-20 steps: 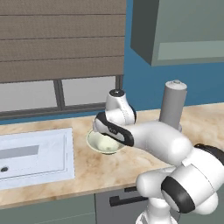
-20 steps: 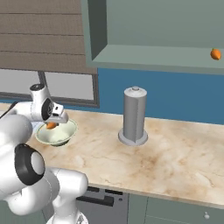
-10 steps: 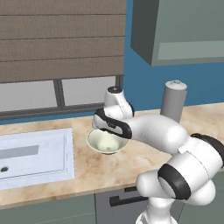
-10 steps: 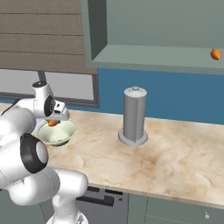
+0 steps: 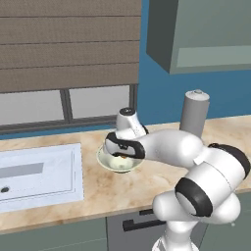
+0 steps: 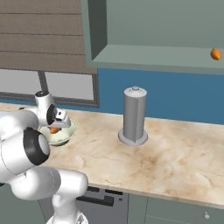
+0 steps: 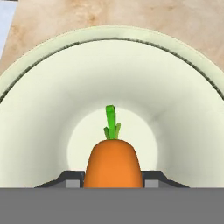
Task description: Pick the carrots from the cabinet and place them in one bowl. Pick the garlic from the sink and place it in the other bowl.
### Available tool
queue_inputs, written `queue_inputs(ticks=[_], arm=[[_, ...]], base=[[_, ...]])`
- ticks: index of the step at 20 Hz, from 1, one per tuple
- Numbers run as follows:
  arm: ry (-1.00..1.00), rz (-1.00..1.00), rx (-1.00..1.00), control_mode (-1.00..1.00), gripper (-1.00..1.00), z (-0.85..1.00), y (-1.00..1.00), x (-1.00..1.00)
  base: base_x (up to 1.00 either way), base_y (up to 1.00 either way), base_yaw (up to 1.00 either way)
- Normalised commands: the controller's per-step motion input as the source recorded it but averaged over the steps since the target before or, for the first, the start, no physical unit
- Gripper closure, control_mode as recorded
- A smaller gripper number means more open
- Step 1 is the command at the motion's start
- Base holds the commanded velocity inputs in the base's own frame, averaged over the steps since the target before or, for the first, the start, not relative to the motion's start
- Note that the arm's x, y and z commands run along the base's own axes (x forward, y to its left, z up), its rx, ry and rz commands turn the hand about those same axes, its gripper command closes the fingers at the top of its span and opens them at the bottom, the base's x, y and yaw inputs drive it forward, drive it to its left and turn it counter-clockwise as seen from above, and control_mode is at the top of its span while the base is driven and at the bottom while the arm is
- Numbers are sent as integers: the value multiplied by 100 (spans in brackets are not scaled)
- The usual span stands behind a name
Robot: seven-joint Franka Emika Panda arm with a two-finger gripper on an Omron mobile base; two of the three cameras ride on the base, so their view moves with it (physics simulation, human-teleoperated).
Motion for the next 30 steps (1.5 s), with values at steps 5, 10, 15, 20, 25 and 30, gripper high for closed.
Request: queue_inputs(ticks=[5,10,15,20,25,30], arm=[[-3,0,0,-100,100,-37,0,0],[0,0,0,-100,100,-21,0,0],[0,0,0,-100,100,-6,0,0],[2,0,0,-100,-100,0,0,0],[2,0,0,-100,-100,0,0,0],[0,0,0,-100,-100,1,0,0]], base=[[0,0,0],[0,0,0],[0,0,0],[0,0,0],[0,0,0],[0,0,0]])
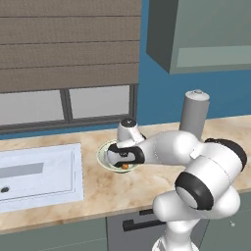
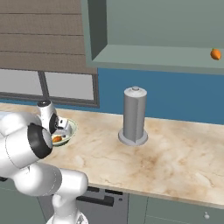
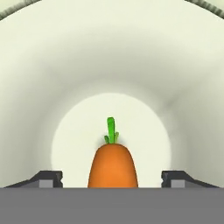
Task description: Pick the carrots from the cabinet and place them in one bowl. Pick the garlic from the sink and place it in the other bowl.
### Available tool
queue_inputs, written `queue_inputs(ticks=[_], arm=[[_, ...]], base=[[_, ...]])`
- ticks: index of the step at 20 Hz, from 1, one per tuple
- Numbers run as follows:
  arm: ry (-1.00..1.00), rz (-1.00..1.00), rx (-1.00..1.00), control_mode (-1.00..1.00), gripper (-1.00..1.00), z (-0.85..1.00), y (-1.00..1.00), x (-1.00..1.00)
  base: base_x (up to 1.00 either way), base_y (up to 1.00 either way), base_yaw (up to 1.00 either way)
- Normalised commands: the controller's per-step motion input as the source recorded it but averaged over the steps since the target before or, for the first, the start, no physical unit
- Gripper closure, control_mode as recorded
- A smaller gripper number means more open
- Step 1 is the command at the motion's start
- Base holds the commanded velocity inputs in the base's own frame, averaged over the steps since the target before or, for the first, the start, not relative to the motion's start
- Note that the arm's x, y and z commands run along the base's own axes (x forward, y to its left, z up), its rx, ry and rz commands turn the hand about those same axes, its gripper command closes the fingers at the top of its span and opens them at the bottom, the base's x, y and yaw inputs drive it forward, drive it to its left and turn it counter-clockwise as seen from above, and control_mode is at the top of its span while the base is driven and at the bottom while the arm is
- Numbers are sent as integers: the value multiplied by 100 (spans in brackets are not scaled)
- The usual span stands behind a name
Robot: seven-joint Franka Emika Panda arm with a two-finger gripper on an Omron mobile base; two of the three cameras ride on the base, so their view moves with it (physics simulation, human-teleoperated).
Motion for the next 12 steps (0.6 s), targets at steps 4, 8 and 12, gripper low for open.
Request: queue_inputs(ticks=[4,8,12], arm=[[0,0,2,-100,-100,26,0,-8],[-4,0,3,-100,-100,51,0,-46],[-5,0,2,-100,-100,53,-3,-49]], base=[[0,0,0],[0,0,0],[0,0,0]])
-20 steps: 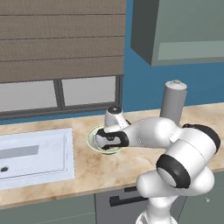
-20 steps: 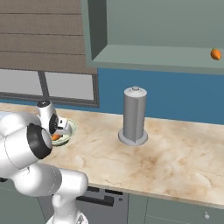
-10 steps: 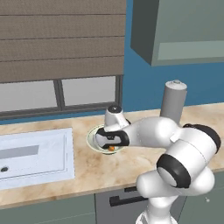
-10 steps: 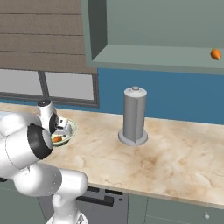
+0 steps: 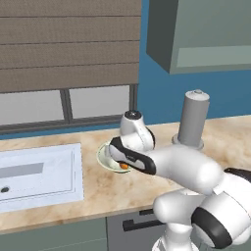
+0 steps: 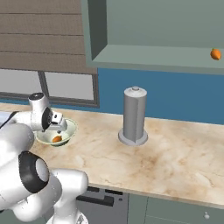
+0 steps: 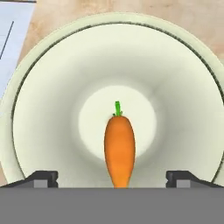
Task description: Pick the carrots from the cabinet and place them in one bowl. Pick the garlic from the sink and place it in the other bowl.
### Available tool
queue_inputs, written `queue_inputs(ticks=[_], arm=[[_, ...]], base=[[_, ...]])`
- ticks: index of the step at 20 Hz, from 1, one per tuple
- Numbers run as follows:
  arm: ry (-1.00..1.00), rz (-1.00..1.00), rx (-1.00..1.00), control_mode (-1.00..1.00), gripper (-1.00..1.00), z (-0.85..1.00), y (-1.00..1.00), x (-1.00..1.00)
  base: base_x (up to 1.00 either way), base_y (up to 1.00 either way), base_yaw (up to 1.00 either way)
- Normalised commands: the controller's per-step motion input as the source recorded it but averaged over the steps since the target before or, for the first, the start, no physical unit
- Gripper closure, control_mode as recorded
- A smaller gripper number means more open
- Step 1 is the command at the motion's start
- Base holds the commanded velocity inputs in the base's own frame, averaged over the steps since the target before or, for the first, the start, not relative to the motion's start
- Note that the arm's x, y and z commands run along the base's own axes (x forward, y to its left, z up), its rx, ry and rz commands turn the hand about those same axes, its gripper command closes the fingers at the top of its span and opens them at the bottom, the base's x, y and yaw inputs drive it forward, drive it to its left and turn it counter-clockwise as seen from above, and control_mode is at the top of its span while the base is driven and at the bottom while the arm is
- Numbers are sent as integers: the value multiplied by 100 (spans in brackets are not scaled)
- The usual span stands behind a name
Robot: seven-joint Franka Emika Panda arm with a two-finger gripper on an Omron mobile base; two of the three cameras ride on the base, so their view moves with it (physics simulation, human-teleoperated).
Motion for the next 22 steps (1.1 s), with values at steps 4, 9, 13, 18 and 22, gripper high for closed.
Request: queue_inputs(ticks=[4,9,13,18,22], arm=[[-5,0,9,-100,-100,44,-48,-59],[-6,0,11,-100,-100,50,-34,-67],[-8,0,7,-100,-100,51,-17,-81],[-16,0,1,-100,-100,57,-17,-88],[-9,0,0,-100,-100,78,-25,-87]], base=[[0,0,0],[0,0,0],[0,0,0],[0,0,0],[0,0,0]])
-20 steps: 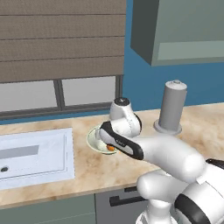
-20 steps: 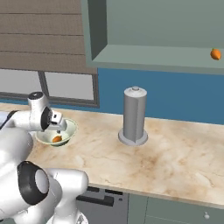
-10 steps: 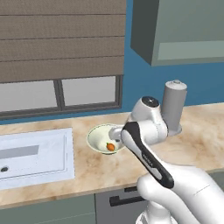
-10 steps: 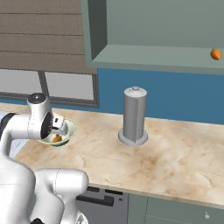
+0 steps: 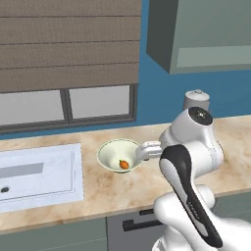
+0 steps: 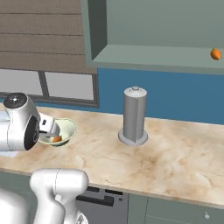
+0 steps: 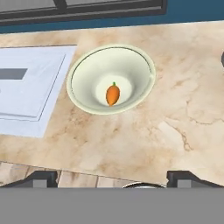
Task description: Pick the carrots from the cabinet and place them in one bowl. Pick the garlic from the sink and place it in the other bowl.
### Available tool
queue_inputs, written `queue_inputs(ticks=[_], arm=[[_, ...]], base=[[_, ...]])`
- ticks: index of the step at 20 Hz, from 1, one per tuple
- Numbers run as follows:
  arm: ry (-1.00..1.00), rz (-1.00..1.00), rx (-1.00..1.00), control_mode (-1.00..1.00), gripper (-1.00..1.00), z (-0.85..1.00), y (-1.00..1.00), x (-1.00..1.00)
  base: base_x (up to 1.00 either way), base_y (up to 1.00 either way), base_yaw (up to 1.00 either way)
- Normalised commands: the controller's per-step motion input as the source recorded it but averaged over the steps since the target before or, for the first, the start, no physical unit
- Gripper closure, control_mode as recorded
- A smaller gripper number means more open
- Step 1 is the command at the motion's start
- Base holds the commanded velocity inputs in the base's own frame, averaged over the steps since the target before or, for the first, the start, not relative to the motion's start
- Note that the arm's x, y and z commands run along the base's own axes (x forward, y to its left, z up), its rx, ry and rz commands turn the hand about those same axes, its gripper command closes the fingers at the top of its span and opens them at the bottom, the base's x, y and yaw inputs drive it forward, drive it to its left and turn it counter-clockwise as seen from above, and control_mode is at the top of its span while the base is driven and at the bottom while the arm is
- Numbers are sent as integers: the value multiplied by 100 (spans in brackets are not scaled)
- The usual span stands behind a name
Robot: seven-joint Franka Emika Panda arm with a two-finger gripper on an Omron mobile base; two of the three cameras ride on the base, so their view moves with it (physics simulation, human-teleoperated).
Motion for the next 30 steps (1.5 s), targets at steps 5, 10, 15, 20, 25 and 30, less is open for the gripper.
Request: queue_inputs(ticks=[5,10,15,20,25,30], arm=[[1,-4,0,-100,-100,69,-39,-82],[0,-7,0,-100,-100,30,-52,-68],[6,-6,-4,-100,-100,37,-86,-12],[13,-11,-11,-100,-100,5,-71,14],[13,-12,-13,-100,-100,-4,-26,16],[0,0,0,-100,-100,0,0,0]], base=[[0,0,0],[0,0,0],[0,0,0],[0,0,0],[0,0,0],[0,0,0]])
